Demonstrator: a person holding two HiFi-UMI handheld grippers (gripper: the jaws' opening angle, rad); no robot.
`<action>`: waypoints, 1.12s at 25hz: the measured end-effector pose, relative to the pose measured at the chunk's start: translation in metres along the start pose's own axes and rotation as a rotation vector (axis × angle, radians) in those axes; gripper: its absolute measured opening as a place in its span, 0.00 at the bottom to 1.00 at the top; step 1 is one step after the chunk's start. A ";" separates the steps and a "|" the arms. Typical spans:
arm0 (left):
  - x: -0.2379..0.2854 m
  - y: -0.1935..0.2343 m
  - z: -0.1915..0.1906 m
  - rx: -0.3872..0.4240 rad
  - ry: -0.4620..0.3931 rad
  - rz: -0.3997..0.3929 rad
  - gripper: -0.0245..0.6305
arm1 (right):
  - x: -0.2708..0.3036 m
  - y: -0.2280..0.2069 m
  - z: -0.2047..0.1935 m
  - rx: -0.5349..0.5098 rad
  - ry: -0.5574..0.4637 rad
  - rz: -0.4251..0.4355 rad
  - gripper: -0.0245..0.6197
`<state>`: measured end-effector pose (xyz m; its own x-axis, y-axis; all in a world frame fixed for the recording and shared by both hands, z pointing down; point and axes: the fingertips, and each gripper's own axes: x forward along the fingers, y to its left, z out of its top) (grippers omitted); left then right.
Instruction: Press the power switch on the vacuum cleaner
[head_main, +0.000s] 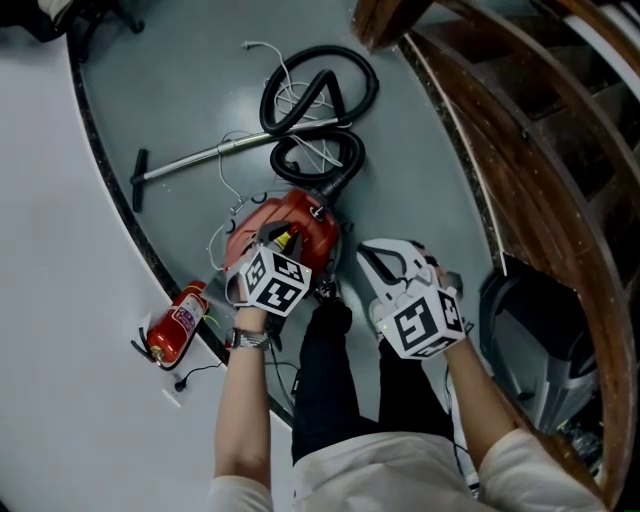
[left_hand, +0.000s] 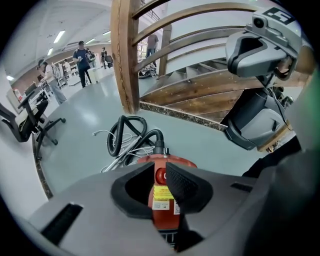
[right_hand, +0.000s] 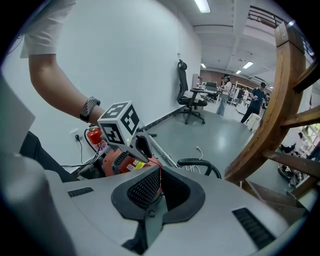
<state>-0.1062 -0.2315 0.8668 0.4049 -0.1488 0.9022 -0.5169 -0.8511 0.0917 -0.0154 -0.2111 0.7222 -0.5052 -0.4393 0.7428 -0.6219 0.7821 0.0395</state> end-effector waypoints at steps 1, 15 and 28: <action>0.003 0.000 -0.002 0.001 0.007 -0.002 0.14 | 0.001 0.000 -0.001 0.006 0.001 -0.001 0.09; 0.031 0.000 -0.021 -0.011 0.083 -0.014 0.16 | 0.008 -0.002 -0.016 0.024 0.028 0.015 0.09; 0.034 0.003 -0.021 -0.026 0.117 -0.008 0.17 | 0.014 -0.002 -0.018 0.034 0.027 0.021 0.08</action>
<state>-0.1098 -0.2281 0.9069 0.3189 -0.0806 0.9443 -0.5337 -0.8387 0.1087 -0.0102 -0.2106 0.7449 -0.5022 -0.4105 0.7611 -0.6316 0.7753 0.0014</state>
